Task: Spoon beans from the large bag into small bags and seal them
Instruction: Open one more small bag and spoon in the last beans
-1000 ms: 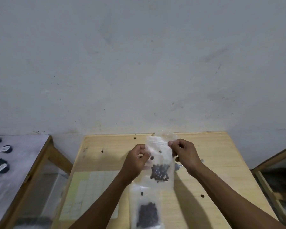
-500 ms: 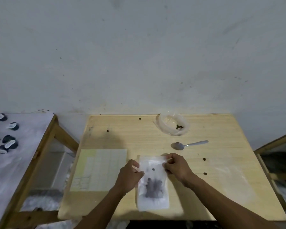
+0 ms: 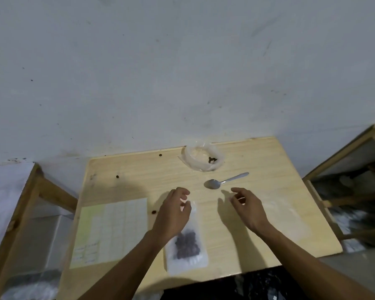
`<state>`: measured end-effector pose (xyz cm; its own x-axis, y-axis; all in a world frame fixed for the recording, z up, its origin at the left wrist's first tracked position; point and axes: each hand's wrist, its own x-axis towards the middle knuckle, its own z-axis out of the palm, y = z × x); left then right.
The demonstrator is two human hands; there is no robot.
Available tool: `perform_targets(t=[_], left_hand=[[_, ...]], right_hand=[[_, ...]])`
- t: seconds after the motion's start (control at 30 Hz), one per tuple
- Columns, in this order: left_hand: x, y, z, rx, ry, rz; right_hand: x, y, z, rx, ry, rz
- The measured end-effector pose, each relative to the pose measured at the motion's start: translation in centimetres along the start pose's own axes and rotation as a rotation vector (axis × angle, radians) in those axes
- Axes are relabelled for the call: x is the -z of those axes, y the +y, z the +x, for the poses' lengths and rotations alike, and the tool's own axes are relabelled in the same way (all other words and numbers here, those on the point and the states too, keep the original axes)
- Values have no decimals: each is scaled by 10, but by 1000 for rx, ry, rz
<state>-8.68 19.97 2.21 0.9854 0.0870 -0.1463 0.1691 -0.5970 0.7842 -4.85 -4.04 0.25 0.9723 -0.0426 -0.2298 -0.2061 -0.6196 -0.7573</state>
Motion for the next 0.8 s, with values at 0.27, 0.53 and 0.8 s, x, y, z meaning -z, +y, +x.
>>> perform_targets(t=[0.27, 0.53, 0.8], left_hand=[[-115, 79, 18, -395, -500, 99], [-188, 102, 6, -642, -792, 671], [-191, 100, 14, -639, -836, 725]], right_hand=[[83, 71, -7, -262, 225, -214], [100, 110, -32, -545, 90, -312], [104, 110, -20, -551, 249, -96]])
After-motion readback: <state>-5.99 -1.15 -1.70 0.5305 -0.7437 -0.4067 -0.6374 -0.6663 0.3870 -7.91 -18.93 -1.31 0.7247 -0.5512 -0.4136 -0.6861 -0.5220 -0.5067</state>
